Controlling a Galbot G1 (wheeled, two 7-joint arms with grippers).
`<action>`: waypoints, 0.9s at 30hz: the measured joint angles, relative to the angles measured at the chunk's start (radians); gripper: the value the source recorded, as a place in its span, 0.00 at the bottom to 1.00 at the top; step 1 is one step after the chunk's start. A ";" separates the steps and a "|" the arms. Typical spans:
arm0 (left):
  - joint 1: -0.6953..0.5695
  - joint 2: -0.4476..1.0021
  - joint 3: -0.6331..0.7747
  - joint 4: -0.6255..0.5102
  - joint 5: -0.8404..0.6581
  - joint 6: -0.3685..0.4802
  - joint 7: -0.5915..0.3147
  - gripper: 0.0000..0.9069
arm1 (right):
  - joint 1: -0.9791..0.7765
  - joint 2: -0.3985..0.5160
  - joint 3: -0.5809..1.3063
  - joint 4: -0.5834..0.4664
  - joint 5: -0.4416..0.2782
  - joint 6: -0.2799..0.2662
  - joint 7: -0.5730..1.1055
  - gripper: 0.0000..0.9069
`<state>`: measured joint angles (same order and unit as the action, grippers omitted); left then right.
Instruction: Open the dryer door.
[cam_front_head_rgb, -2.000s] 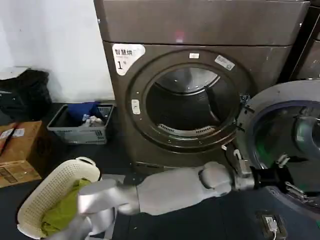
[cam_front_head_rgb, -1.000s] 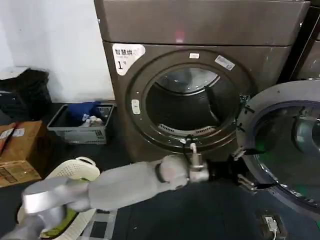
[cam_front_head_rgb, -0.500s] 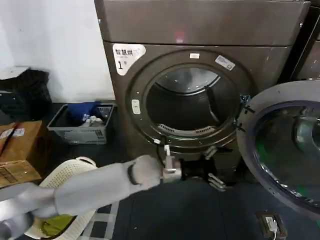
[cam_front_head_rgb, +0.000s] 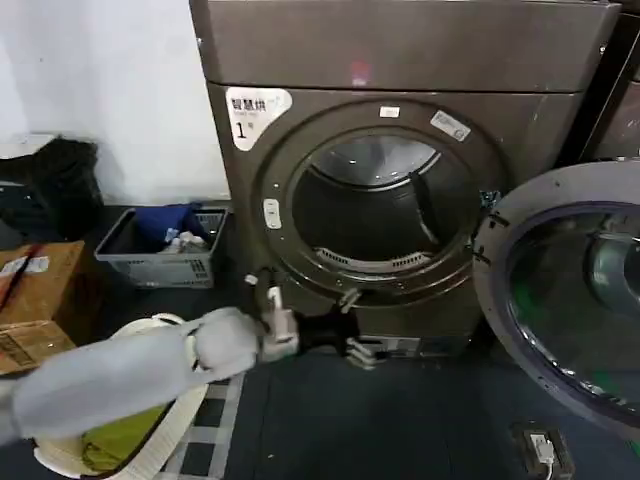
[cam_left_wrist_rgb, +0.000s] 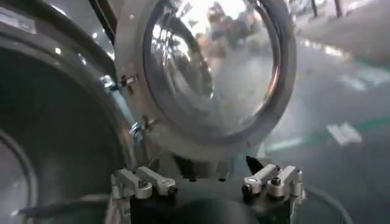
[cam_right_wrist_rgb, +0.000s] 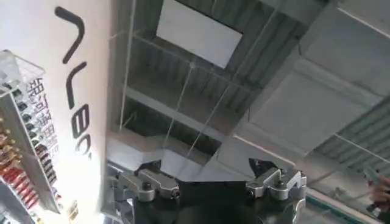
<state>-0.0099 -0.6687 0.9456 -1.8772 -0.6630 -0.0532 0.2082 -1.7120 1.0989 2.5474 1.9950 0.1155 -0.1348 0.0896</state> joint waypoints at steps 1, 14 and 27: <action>-0.006 0.018 0.011 -0.009 0.001 0.000 -0.001 1.00 | 0.000 0.000 0.001 -0.001 -0.001 0.001 0.000 1.00; -0.183 0.250 0.252 -0.069 0.056 0.030 -0.012 1.00 | -0.001 -0.007 -0.007 -0.013 -0.013 0.002 0.000 1.00; -0.368 0.392 0.456 -0.018 0.161 0.124 0.087 1.00 | 0.002 -0.009 -0.018 -0.023 -0.016 0.008 0.001 1.00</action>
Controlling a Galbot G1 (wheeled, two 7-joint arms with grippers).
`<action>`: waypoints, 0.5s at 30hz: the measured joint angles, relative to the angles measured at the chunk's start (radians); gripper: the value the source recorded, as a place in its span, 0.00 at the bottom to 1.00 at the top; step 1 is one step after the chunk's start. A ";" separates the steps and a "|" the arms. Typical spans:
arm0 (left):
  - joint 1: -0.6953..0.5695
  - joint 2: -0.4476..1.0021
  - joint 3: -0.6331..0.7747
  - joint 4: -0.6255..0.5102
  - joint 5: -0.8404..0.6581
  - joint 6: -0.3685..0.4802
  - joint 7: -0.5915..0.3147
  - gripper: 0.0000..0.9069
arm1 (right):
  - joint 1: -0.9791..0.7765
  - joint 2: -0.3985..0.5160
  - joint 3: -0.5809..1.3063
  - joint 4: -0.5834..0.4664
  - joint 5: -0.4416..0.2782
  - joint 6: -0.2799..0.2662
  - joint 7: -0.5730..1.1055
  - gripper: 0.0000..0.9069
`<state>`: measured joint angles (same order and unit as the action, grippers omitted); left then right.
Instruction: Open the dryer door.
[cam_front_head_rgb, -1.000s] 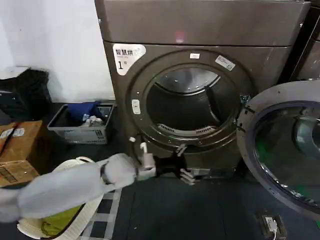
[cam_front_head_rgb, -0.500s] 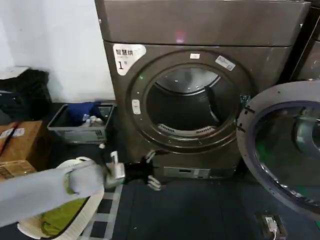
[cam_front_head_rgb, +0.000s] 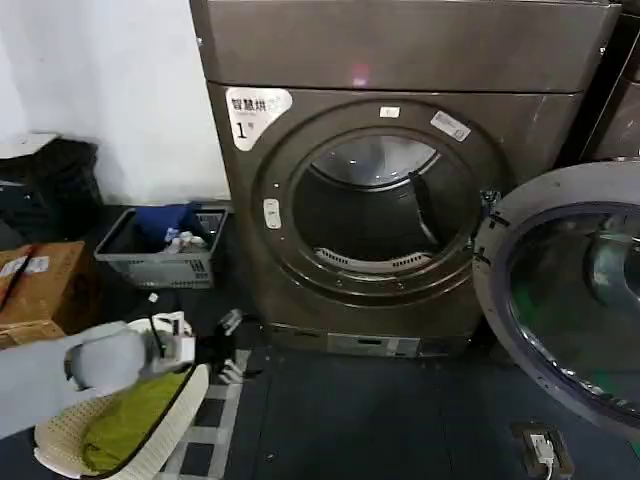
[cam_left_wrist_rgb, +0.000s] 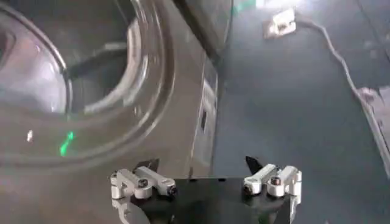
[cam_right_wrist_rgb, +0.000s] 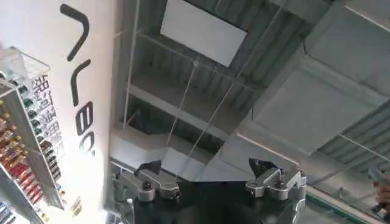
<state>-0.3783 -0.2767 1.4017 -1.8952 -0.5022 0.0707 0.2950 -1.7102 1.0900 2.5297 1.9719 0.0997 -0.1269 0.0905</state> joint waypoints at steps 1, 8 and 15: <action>-0.007 0.008 0.004 0.006 0.000 0.007 0.015 1.00 | 0.000 0.001 -0.002 0.000 0.000 0.002 0.000 1.00; -0.033 0.047 0.022 0.061 0.020 0.042 0.060 1.00 | 0.004 0.002 -0.008 0.002 -0.003 0.003 0.001 1.00; -0.017 0.085 0.025 0.106 0.048 0.046 0.086 1.00 | 0.001 -0.002 -0.005 -0.002 -0.003 0.003 0.001 1.00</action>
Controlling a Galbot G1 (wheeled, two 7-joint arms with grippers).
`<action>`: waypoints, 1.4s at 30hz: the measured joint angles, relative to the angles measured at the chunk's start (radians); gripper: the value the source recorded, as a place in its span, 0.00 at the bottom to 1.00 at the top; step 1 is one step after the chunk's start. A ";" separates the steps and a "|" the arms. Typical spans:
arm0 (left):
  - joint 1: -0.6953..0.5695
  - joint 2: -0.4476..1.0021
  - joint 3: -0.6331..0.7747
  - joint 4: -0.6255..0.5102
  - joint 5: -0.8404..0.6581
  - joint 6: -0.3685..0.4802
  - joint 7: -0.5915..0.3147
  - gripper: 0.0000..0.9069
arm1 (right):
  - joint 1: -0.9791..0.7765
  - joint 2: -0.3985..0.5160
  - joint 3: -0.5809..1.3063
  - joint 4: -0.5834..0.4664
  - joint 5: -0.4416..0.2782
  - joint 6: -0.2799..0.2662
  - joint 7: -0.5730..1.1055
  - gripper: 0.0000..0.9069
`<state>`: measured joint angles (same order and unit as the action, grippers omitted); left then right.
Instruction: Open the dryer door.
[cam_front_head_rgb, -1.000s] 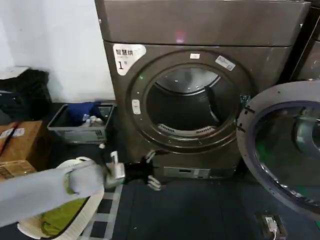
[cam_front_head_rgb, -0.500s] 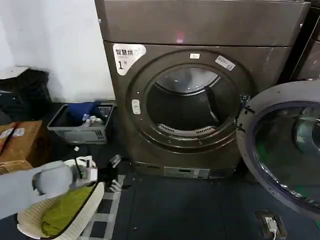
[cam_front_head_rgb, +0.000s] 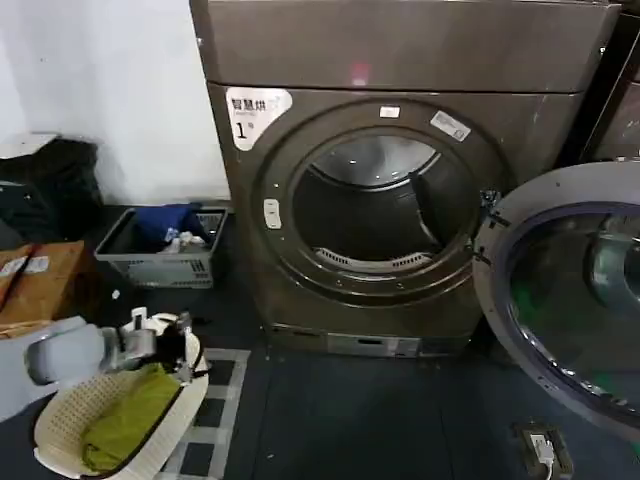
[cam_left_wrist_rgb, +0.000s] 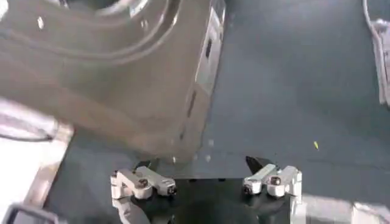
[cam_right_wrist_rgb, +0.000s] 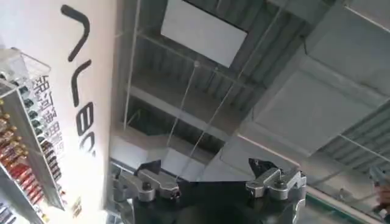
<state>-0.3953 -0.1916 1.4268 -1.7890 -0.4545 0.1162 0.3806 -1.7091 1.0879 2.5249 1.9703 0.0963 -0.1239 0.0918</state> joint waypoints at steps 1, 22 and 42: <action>0.004 0.005 0.000 0.006 0.003 0.005 0.004 1.00 | 0.000 0.000 0.000 -0.002 0.000 0.000 0.000 1.00; 0.171 0.106 -0.086 0.099 0.087 -0.013 0.039 1.00 | 0.009 0.000 -0.010 -0.004 -0.004 0.005 0.002 1.00; 0.221 0.154 -0.100 0.174 0.129 -0.013 0.066 1.00 | 0.019 0.010 -0.020 0.003 -0.008 0.009 0.002 1.00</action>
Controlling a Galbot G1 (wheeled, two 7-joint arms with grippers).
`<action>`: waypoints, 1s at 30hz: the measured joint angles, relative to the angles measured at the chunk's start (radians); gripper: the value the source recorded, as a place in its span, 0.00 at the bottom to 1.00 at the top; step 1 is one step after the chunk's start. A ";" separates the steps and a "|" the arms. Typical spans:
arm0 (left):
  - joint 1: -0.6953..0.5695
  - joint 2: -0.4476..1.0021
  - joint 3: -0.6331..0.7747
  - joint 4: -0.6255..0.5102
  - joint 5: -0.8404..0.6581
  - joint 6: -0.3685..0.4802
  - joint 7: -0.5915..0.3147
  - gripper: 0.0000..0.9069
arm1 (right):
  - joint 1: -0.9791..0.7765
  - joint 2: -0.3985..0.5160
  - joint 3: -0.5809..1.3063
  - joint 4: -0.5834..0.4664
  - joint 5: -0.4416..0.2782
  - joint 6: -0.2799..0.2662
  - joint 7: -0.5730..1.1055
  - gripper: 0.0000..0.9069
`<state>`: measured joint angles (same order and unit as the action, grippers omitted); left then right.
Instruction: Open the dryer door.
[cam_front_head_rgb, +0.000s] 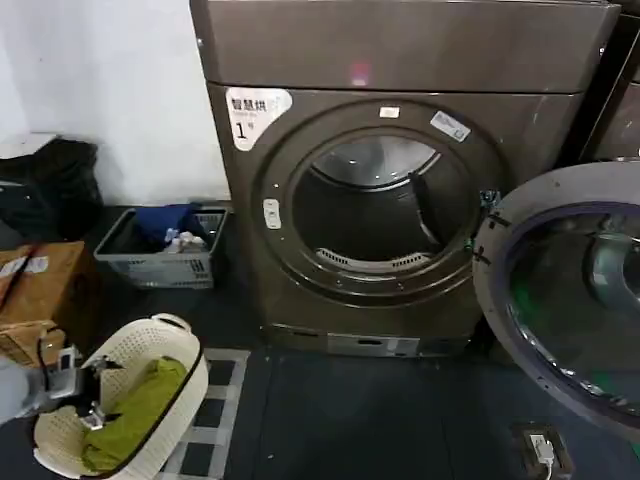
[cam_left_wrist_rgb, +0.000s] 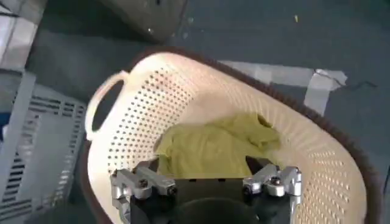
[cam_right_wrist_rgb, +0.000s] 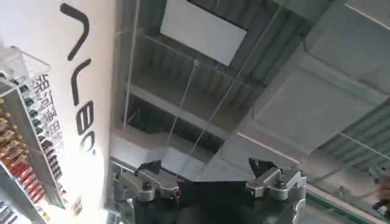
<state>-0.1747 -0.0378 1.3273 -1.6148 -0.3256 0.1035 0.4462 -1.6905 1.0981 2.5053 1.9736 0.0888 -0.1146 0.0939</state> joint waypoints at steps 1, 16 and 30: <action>0.000 0.000 0.000 0.004 0.000 0.000 0.000 1.00 | 0.000 0.000 -0.001 0.000 -0.001 0.000 0.000 1.00; 0.009 0.013 0.000 0.021 0.038 0.001 0.028 1.00 | 0.002 -0.002 -0.005 0.001 -0.009 0.000 0.000 1.00; 0.009 0.015 -0.005 0.023 0.051 0.005 0.025 1.00 | 0.003 0.001 -0.012 0.005 -0.016 0.003 -0.001 1.00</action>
<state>-0.1659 -0.0230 1.3226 -1.5915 -0.2749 0.1085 0.4711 -1.6873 1.0993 2.4937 1.9783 0.0732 -0.1111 0.0934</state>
